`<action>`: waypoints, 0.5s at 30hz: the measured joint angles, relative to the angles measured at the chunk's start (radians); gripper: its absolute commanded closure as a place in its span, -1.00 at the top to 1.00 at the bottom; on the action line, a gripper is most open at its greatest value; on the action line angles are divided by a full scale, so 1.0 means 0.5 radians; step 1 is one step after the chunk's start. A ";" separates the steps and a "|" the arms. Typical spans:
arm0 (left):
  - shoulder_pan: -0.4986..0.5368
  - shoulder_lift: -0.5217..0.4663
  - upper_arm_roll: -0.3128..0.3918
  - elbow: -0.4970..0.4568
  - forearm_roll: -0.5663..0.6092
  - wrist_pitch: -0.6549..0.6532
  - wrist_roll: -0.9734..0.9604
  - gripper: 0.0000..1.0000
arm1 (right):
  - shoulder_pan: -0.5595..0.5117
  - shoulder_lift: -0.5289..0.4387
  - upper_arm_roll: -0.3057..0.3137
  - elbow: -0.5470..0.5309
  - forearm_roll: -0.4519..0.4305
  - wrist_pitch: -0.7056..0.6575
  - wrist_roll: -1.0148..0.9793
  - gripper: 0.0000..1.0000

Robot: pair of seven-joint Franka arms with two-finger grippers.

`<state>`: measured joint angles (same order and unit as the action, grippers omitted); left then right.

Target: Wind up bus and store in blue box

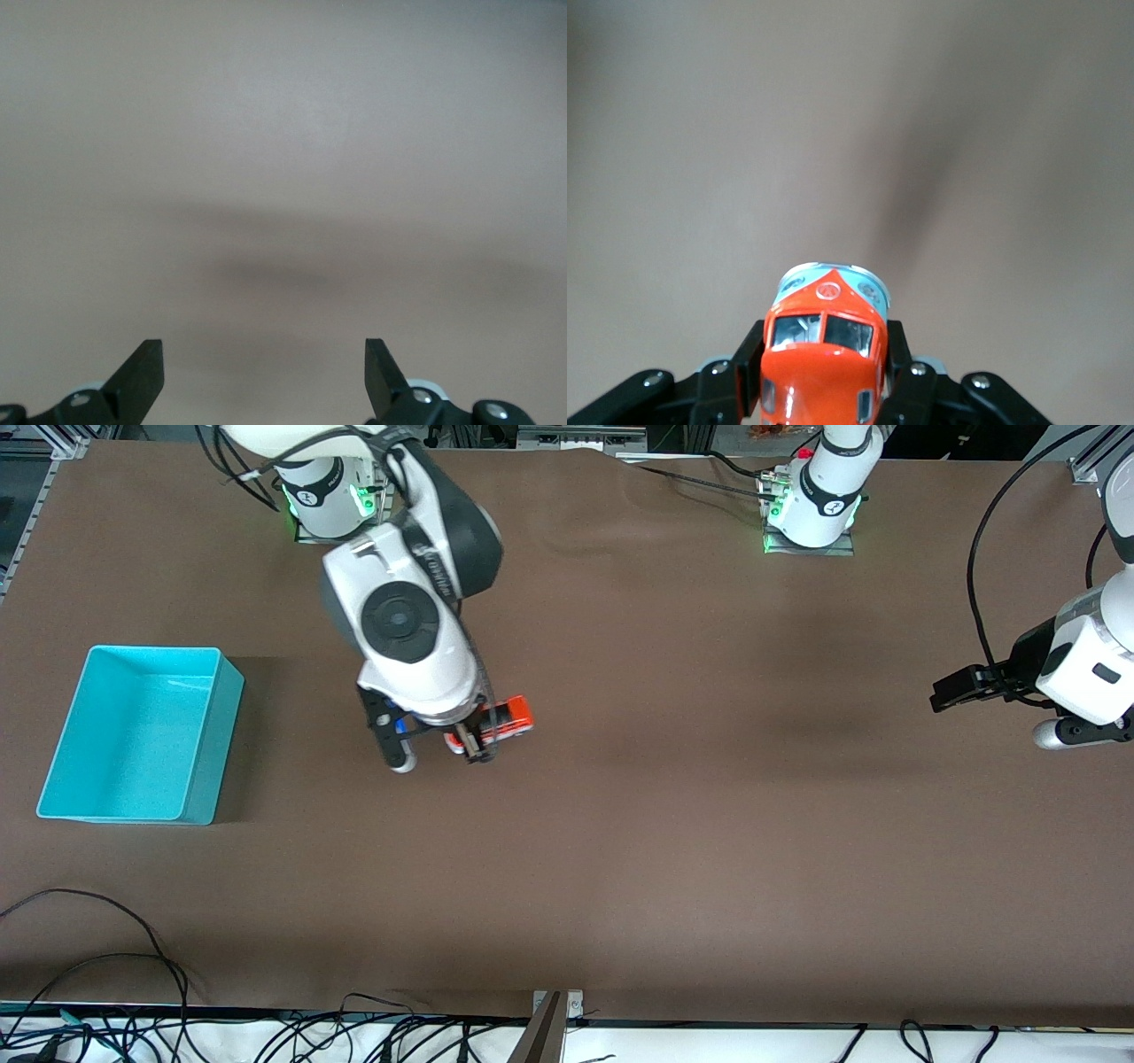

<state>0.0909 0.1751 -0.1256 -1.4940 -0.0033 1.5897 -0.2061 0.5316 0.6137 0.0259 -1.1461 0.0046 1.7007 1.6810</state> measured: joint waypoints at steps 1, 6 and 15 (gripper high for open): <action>0.000 0.000 0.000 0.000 0.000 0.000 0.000 1.00 | -0.030 -0.011 -0.001 0.000 0.008 -0.018 -0.032 -1.00; 0.000 0.000 0.000 0.000 0.000 0.000 0.000 1.00 | -0.210 -0.047 -0.004 -0.001 0.053 -0.147 -0.278 -1.00; 0.000 0.000 0.000 0.000 0.000 0.000 0.000 1.00 | -0.404 -0.055 -0.005 -0.001 0.060 -0.243 -0.577 -1.00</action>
<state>0.0908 0.1752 -0.1258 -1.4941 -0.0033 1.5897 -0.2061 0.3295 0.5864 0.0236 -1.1467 0.0344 1.5793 1.3924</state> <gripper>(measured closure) 0.000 0.441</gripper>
